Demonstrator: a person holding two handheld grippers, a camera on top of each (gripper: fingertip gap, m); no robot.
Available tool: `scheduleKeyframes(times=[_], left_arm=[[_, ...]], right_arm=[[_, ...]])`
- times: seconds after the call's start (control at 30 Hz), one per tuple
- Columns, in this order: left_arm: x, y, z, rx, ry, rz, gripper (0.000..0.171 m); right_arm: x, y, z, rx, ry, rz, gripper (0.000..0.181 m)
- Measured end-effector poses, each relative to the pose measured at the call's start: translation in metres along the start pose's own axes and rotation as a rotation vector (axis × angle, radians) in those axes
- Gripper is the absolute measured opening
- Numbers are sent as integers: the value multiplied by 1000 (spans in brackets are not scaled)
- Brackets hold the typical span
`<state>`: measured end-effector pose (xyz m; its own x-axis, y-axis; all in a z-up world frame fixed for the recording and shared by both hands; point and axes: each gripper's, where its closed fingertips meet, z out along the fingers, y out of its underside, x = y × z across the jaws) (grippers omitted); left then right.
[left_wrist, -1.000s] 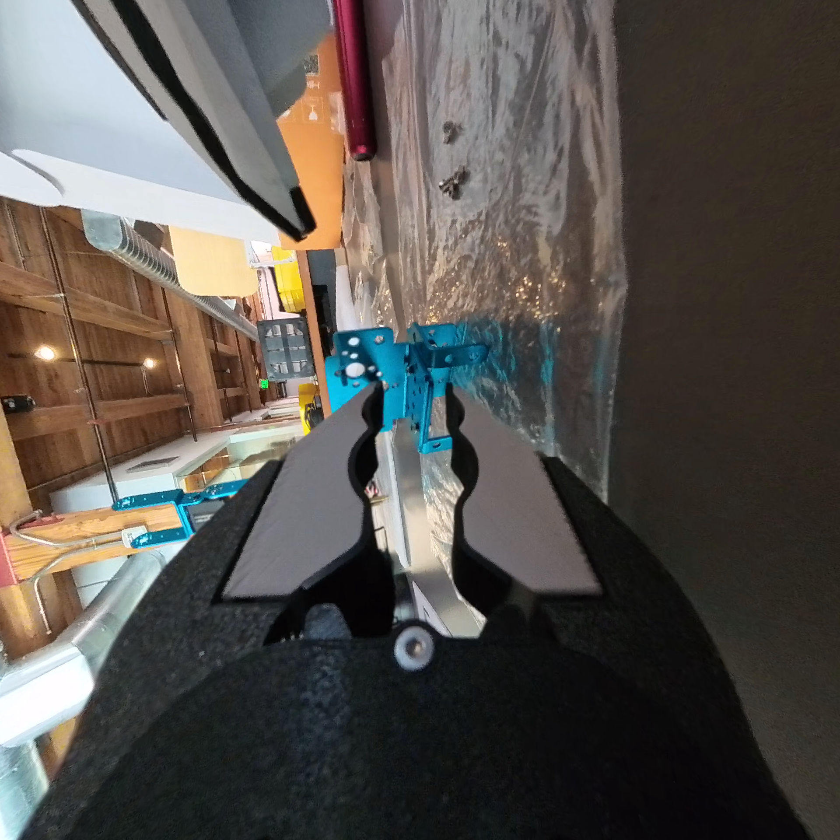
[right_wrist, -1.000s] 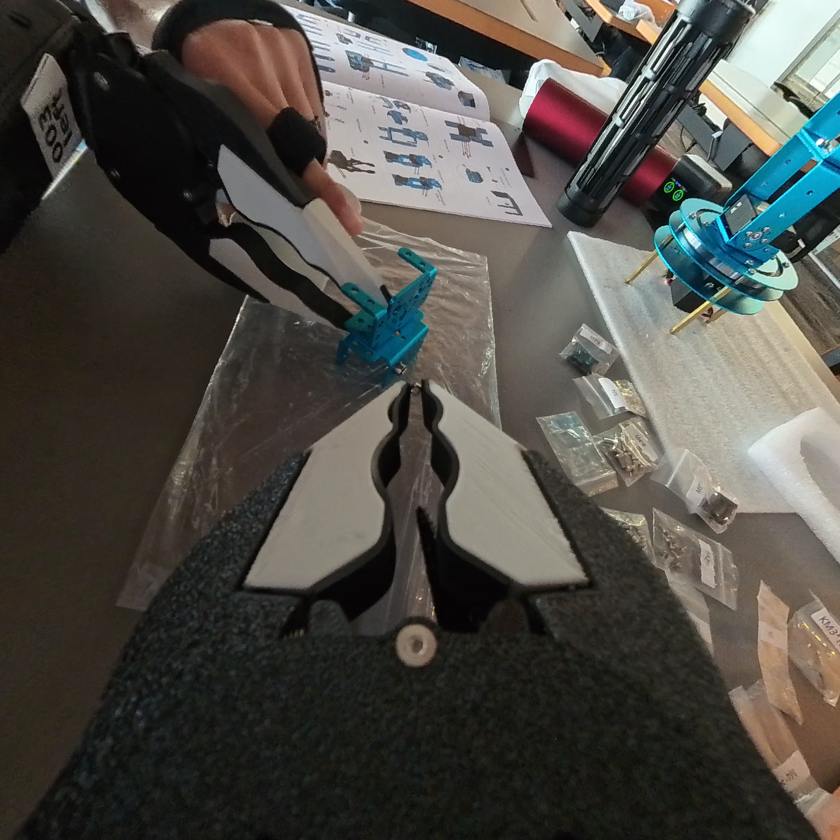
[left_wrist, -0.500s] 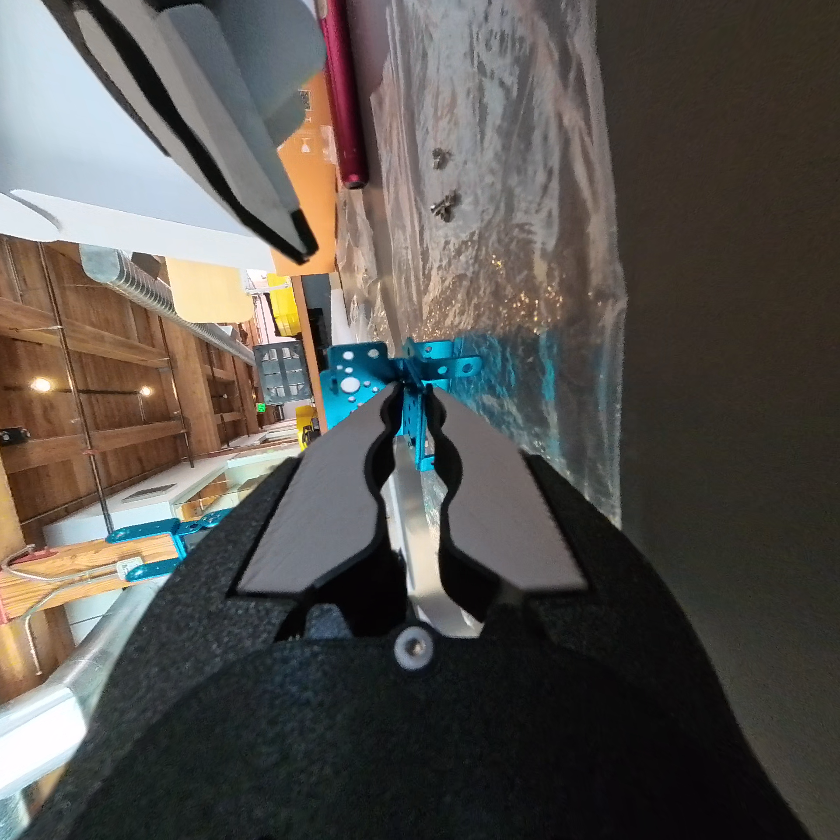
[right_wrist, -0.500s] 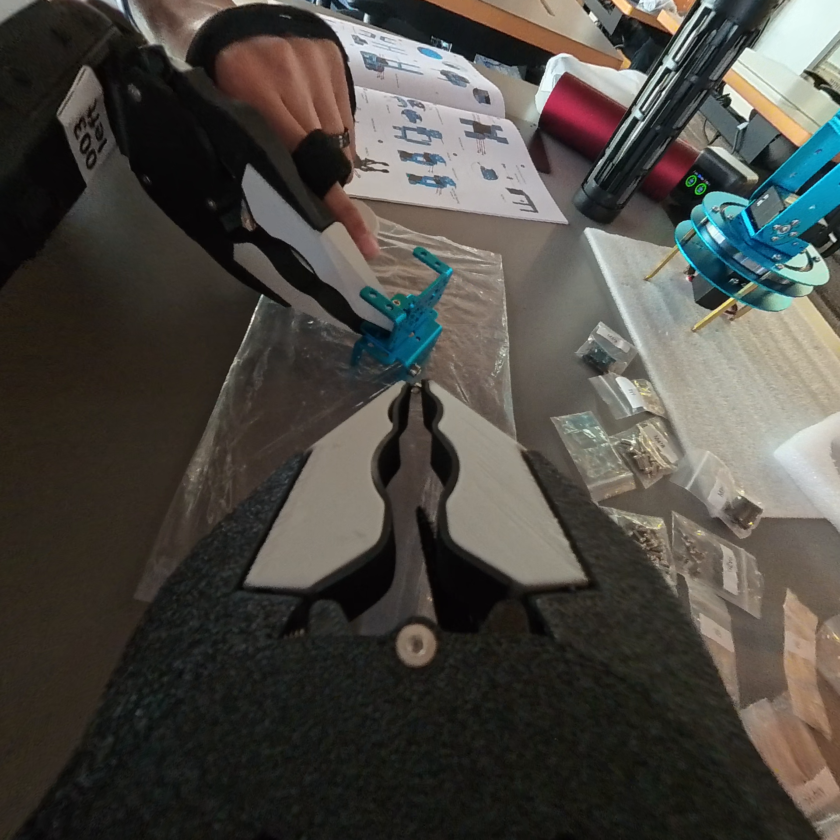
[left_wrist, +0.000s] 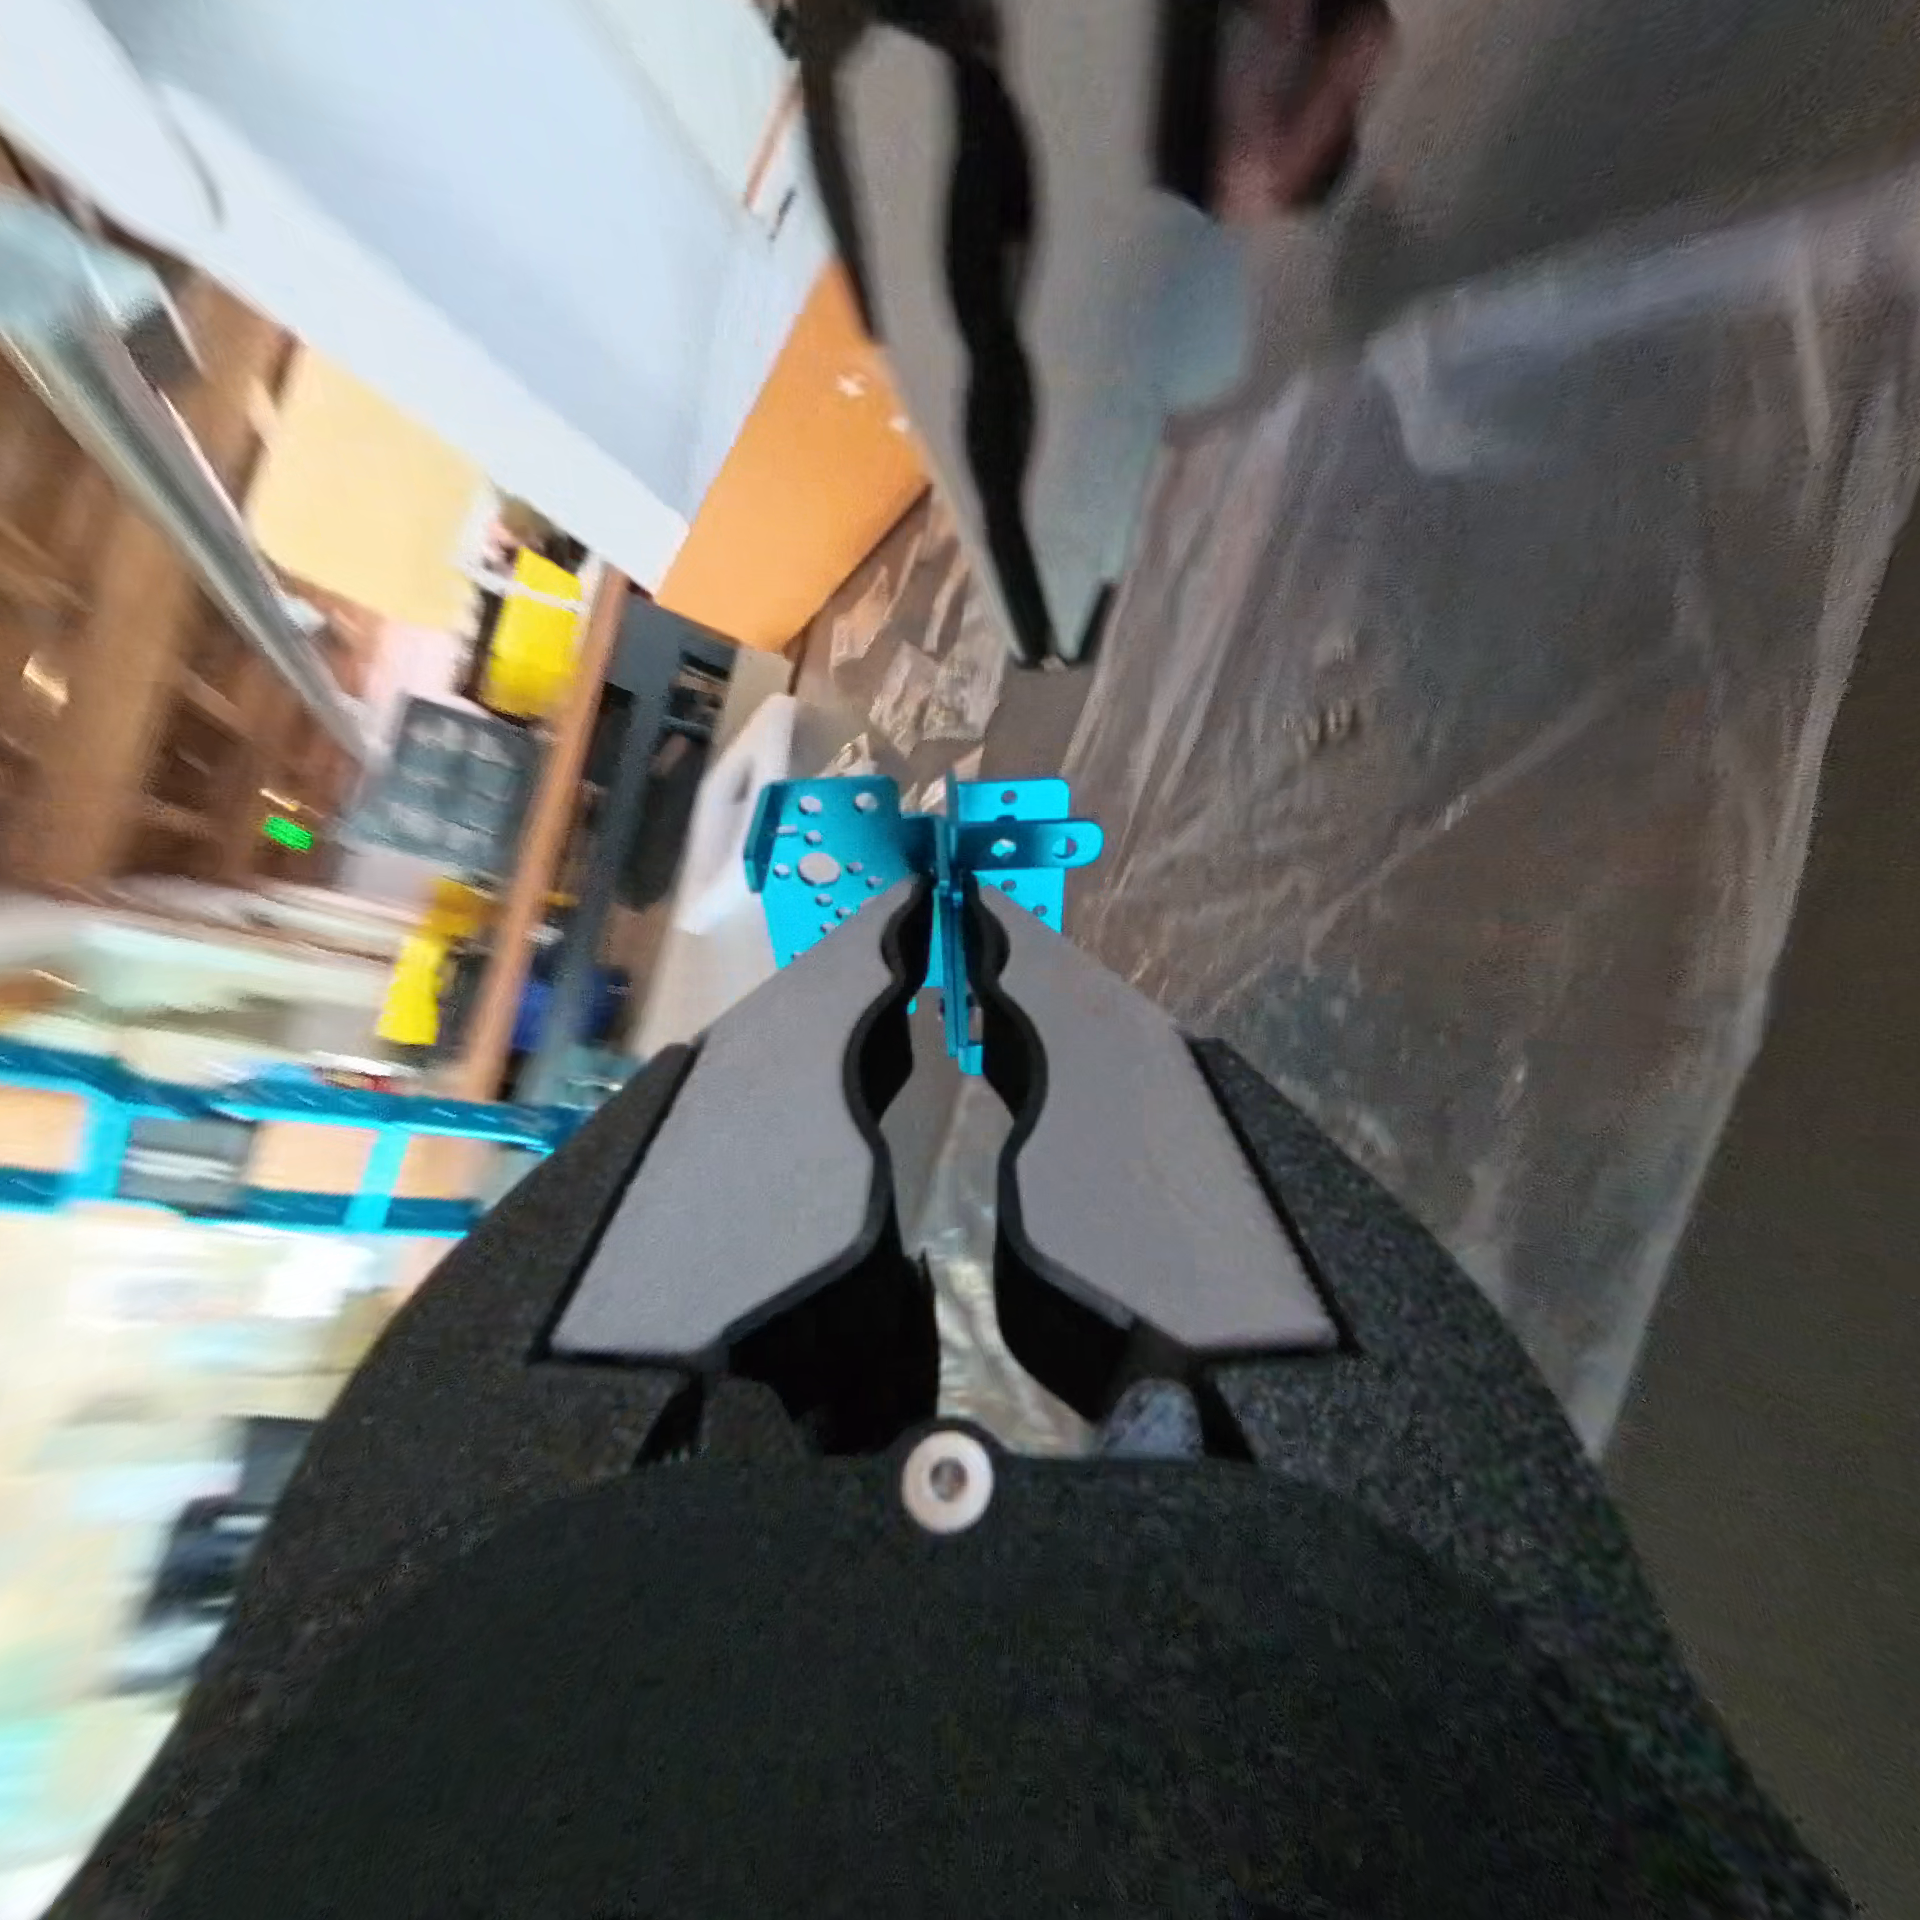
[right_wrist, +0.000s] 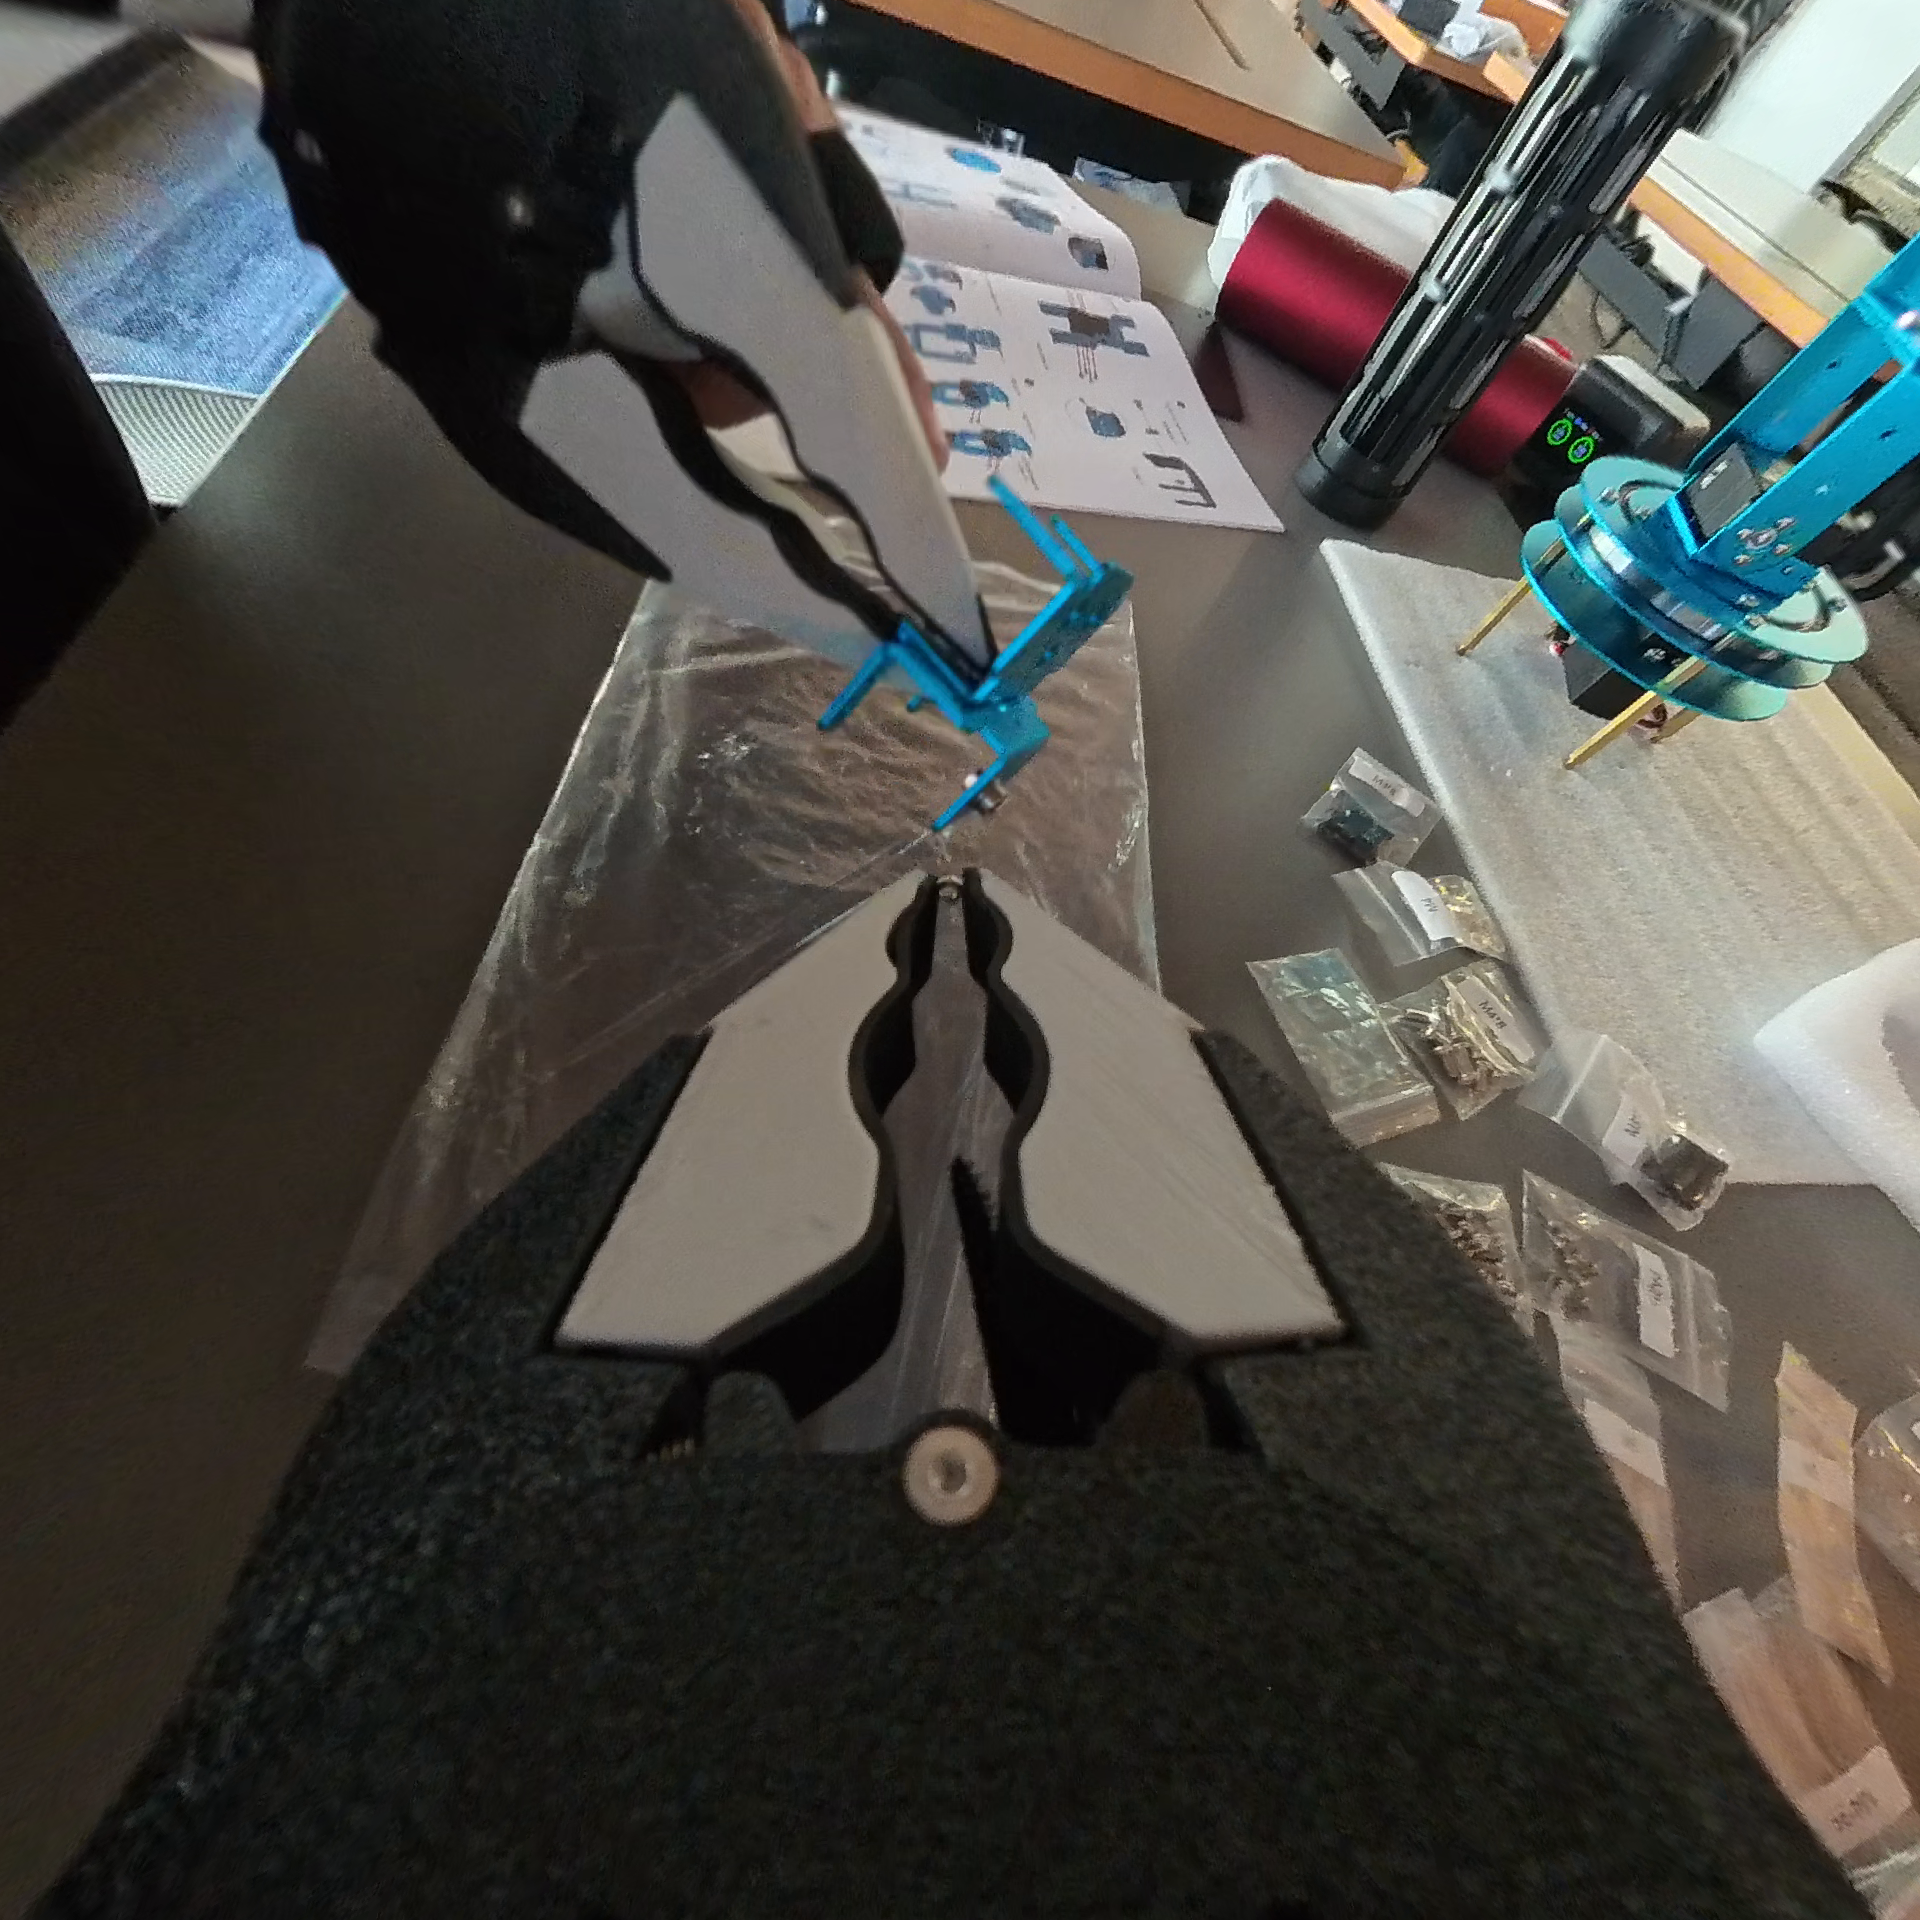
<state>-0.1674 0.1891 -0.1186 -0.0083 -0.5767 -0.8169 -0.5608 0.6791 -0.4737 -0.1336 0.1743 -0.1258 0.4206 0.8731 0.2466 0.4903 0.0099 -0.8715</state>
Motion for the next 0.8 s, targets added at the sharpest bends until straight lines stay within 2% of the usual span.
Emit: scheduleKeyframes(times=[0.17, 0.27, 0.33, 0.47, 0.6, 0.8], left_arm=[[-4, -13, -4, 61, 216, -658, 5], [4, -16, -5, 95, 341, -897, 5], [6, -15, -4, 109, 385, -985, 5], [1, -16, -2, 160, 460, -1159, 4], [2, -16, -3, 186, 551, -1252, 4], [5, -9, -1, 179, 639, -1381, 4]], right_arm=[[0, -25, -11, 106, -23, 73, 4], [-9, -45, -13, 162, -28, 75, 4], [-8, -51, -10, 168, 56, 38, 3], [-12, -48, 3, 62, 200, -93, 4], [-2, -41, 14, -14, 323, -136, 3], [-2, -32, 25, -69, 295, -131, 4]])
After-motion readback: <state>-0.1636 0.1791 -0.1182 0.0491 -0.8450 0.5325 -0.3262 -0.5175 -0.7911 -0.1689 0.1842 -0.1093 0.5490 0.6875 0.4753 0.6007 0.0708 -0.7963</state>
